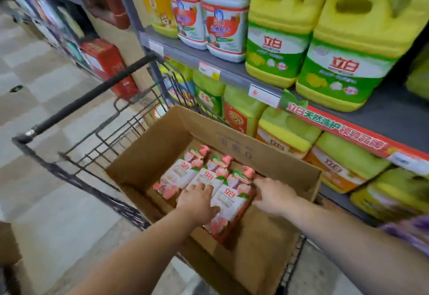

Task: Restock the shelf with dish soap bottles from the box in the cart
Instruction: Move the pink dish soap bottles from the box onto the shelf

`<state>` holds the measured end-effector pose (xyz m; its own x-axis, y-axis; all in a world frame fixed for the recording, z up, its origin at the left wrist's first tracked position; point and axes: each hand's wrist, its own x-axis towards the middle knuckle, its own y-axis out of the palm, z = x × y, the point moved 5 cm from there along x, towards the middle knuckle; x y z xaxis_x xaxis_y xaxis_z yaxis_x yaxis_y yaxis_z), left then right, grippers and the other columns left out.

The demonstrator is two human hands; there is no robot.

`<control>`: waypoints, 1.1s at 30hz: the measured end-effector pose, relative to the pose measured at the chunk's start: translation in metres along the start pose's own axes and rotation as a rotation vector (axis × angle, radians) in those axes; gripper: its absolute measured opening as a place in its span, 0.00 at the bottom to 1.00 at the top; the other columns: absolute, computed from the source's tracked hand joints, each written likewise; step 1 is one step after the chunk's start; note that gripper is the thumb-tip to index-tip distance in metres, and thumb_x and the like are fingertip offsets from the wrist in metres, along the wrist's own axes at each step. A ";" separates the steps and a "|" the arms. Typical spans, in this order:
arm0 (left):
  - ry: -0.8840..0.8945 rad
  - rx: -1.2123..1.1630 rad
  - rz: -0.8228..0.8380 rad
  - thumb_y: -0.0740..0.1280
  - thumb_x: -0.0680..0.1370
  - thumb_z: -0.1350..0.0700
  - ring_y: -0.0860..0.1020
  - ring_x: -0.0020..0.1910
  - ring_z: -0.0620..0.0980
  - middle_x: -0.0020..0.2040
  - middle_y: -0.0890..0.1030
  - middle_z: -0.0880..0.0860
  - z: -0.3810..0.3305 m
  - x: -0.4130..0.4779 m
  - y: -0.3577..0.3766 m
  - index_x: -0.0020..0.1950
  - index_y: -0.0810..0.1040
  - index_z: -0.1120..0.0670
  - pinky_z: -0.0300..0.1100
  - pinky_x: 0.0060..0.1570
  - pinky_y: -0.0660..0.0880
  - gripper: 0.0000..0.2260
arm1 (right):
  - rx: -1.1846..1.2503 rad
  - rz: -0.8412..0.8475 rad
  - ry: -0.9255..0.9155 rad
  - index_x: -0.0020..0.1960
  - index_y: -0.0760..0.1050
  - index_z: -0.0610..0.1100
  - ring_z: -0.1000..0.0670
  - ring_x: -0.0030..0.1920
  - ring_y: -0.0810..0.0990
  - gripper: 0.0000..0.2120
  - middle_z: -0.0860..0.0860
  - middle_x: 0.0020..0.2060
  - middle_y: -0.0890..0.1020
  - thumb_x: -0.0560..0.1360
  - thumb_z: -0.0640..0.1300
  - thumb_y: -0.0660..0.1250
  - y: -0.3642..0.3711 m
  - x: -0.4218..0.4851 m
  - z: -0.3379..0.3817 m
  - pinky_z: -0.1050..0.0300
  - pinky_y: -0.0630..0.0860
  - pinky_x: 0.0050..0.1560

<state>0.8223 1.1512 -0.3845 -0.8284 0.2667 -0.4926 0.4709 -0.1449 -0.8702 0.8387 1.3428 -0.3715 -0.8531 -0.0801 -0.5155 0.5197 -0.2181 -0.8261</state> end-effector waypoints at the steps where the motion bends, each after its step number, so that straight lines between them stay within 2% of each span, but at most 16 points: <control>1: 0.024 -0.001 0.035 0.59 0.75 0.38 0.65 0.68 0.58 0.69 0.67 0.55 0.004 0.013 0.005 0.71 0.60 0.52 0.54 0.65 0.64 0.29 | 0.044 0.020 0.039 0.69 0.67 0.47 0.43 0.67 0.71 0.27 0.45 0.68 0.72 0.73 0.54 0.65 0.008 0.009 -0.001 0.53 0.70 0.63; 4: 0.087 -0.061 0.120 0.61 0.75 0.39 0.67 0.67 0.59 0.69 0.67 0.57 0.014 0.049 0.020 0.71 0.60 0.53 0.54 0.62 0.66 0.30 | 0.189 0.079 0.164 0.69 0.67 0.46 0.44 0.68 0.69 0.27 0.43 0.68 0.71 0.73 0.52 0.67 0.031 0.035 -0.004 0.56 0.68 0.64; 7: 0.105 -0.206 0.197 0.63 0.74 0.40 0.69 0.65 0.59 0.68 0.68 0.58 0.022 0.072 0.040 0.70 0.61 0.55 0.53 0.62 0.69 0.31 | 0.377 0.106 0.323 0.66 0.70 0.48 0.43 0.63 0.75 0.25 0.45 0.64 0.76 0.71 0.55 0.67 0.055 0.059 -0.008 0.56 0.72 0.58; 10: 0.108 -0.354 0.285 0.65 0.73 0.43 0.72 0.61 0.57 0.66 0.70 0.57 0.025 0.085 0.060 0.71 0.60 0.54 0.51 0.60 0.71 0.31 | 0.579 0.112 0.497 0.63 0.71 0.44 0.42 0.61 0.76 0.24 0.43 0.62 0.78 0.71 0.53 0.69 0.083 0.079 -0.012 0.59 0.70 0.50; 14: 0.078 -0.506 0.364 0.66 0.74 0.46 0.70 0.66 0.57 0.70 0.66 0.55 0.027 0.099 0.080 0.75 0.55 0.51 0.53 0.63 0.69 0.33 | 0.918 0.067 0.745 0.69 0.65 0.42 0.43 0.63 0.75 0.33 0.44 0.65 0.75 0.70 0.53 0.72 0.118 0.096 -0.020 0.58 0.70 0.53; 19: 0.135 -0.573 0.419 0.67 0.74 0.46 0.73 0.62 0.54 0.66 0.72 0.53 0.020 0.108 0.093 0.71 0.63 0.50 0.50 0.62 0.71 0.28 | 1.217 0.048 0.893 0.73 0.62 0.41 0.42 0.64 0.75 0.40 0.43 0.67 0.74 0.68 0.55 0.74 0.154 0.110 -0.017 0.50 0.73 0.63; 25: 0.146 -0.503 0.363 0.66 0.74 0.42 0.73 0.63 0.53 0.67 0.72 0.50 0.024 0.114 0.097 0.73 0.61 0.49 0.51 0.62 0.71 0.30 | 1.546 -0.120 1.016 0.69 0.65 0.38 0.43 0.54 0.82 0.43 0.42 0.60 0.80 0.60 0.46 0.81 0.168 0.123 -0.008 0.46 0.78 0.57; 27: 0.157 -0.503 0.361 0.66 0.73 0.42 0.73 0.62 0.52 0.66 0.72 0.50 0.024 0.116 0.098 0.72 0.62 0.49 0.50 0.61 0.71 0.30 | 1.589 -0.108 1.030 0.67 0.68 0.38 0.43 0.52 0.83 0.40 0.42 0.57 0.81 0.59 0.46 0.81 0.171 0.124 -0.007 0.47 0.80 0.54; 29: 0.169 -0.510 0.373 0.67 0.73 0.42 0.73 0.62 0.52 0.66 0.72 0.50 0.024 0.117 0.100 0.71 0.63 0.49 0.49 0.61 0.71 0.30 | 1.629 -0.051 1.010 0.60 0.75 0.39 0.44 0.49 0.84 0.31 0.42 0.53 0.83 0.61 0.47 0.80 0.175 0.123 -0.003 0.48 0.81 0.49; 31: 0.173 -0.542 0.398 0.68 0.72 0.42 0.74 0.61 0.52 0.64 0.73 0.49 0.023 0.117 0.101 0.70 0.64 0.49 0.50 0.61 0.72 0.30 | 1.664 -0.037 0.998 0.54 0.79 0.41 0.45 0.43 0.84 0.23 0.43 0.48 0.85 0.63 0.48 0.79 0.176 0.121 0.000 0.53 0.80 0.39; 33: 0.171 -0.588 0.428 0.69 0.71 0.43 0.74 0.60 0.51 0.62 0.74 0.49 0.022 0.117 0.102 0.68 0.66 0.49 0.52 0.60 0.73 0.28 | 1.684 -0.087 0.993 0.52 0.79 0.43 0.48 0.38 0.84 0.20 0.44 0.44 0.85 0.63 0.48 0.79 0.174 0.117 0.002 0.58 0.77 0.33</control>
<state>0.7662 1.1463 -0.5311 -0.5001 0.4526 -0.7383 0.8659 0.2517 -0.4323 0.8292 1.2939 -0.5755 -0.2337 0.3349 -0.9128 -0.5952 -0.7917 -0.1381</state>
